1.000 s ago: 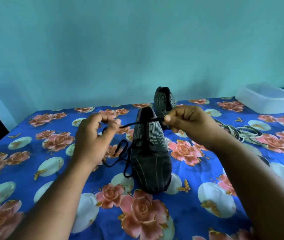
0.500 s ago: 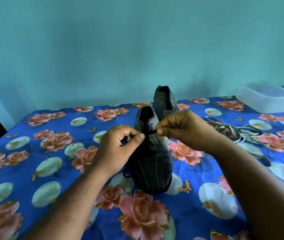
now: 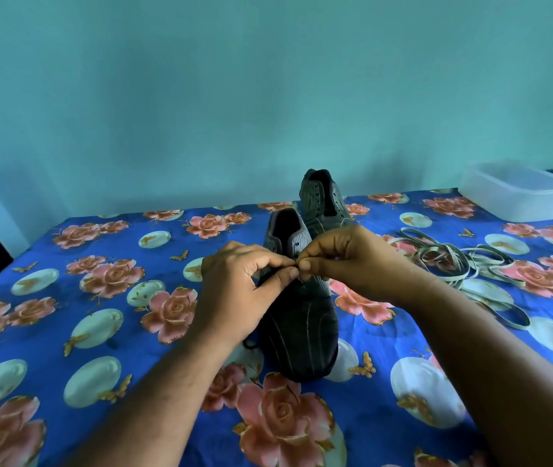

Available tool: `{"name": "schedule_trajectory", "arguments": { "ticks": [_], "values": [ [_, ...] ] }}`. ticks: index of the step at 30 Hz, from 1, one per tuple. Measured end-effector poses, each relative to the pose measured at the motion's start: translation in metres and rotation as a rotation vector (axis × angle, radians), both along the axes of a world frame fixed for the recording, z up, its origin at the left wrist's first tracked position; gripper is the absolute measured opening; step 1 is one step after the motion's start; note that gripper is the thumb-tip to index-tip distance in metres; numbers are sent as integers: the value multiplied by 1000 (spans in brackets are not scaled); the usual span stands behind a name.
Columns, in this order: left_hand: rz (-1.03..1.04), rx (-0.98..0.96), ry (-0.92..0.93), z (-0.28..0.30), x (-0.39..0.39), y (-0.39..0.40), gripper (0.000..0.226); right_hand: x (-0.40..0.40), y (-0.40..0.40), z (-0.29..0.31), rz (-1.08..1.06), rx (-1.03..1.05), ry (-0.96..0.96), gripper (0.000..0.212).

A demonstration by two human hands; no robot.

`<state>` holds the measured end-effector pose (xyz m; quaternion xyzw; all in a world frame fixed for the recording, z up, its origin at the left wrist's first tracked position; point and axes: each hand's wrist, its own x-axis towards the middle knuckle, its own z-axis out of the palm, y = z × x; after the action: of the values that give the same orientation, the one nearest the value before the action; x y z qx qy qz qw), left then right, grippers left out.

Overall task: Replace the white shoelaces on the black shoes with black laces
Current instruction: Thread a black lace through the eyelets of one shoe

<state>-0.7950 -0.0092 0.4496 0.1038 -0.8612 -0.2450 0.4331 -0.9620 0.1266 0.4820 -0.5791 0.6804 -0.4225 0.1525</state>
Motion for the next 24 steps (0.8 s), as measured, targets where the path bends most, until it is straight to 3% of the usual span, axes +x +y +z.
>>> {"name": "schedule_trajectory", "arguments": {
  "ticks": [11,13,15,20,24],
  "values": [
    [-4,47,30,-7,-7,-2,21,-2,-2,-2,-14,-62,-97,7],
    [18,91,6,-10,-9,-5,22,-3,-7,-8,-96,-135,-4,6],
    [58,109,-26,-13,-11,-6,25,-3,-15,-17,-177,-194,180,17],
    [203,-17,-111,-16,-13,-3,26,4,-28,-35,-204,-60,426,51],
    [309,-105,-106,-13,-13,4,15,-1,-26,-31,-257,-100,431,39]
  ]
}}
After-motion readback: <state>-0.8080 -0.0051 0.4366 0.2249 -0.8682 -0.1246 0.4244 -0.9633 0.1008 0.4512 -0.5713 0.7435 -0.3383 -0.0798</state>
